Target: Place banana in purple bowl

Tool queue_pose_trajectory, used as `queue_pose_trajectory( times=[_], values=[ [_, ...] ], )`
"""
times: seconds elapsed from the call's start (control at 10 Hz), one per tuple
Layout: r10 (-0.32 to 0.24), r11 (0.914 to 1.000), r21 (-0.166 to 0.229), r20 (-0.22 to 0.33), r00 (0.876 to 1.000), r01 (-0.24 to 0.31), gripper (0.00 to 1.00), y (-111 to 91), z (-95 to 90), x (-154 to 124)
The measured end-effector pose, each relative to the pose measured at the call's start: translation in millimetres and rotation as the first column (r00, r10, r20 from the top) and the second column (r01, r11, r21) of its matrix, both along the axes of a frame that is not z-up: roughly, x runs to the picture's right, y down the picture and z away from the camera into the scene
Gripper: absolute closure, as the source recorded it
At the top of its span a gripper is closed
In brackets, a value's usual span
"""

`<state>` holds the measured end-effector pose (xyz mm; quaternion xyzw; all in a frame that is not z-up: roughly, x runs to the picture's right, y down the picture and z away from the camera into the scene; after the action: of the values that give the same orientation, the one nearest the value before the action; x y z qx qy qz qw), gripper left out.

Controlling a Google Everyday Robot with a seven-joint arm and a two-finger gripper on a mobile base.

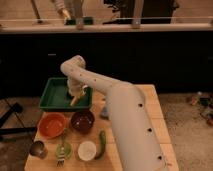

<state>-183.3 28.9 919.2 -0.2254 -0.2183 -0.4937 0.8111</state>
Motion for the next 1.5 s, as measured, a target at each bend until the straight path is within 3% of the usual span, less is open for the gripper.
queue_pose_trajectory(
  times=[0.3,0.5,0.8,0.9,1.0,1.2,1.3,1.5],
  values=[
    [-0.006,0.9995,0.031,0.043,0.999,0.004,1.00,-9,-17.9,-6],
    [-0.040,0.9985,0.040,0.084,0.996,0.037,1.00,-11,-27.4,-10],
    [-0.132,0.9911,0.042,0.166,0.977,0.127,1.00,-29,-72.6,-15],
    [-0.175,0.9846,0.040,0.198,0.965,0.170,1.00,-33,-93.4,-14],
    [-0.229,0.9732,0.036,0.236,0.944,0.227,1.00,-34,-115.9,-13],
    [-0.295,0.9536,0.023,0.276,0.915,0.300,1.00,-28,-137.1,-7],
    [-0.317,0.9445,0.009,0.286,0.904,0.328,1.00,-21,-144.0,4],
    [-0.329,0.9372,-0.019,0.283,0.901,0.348,1.00,-10,-152.7,30]
  ],
)
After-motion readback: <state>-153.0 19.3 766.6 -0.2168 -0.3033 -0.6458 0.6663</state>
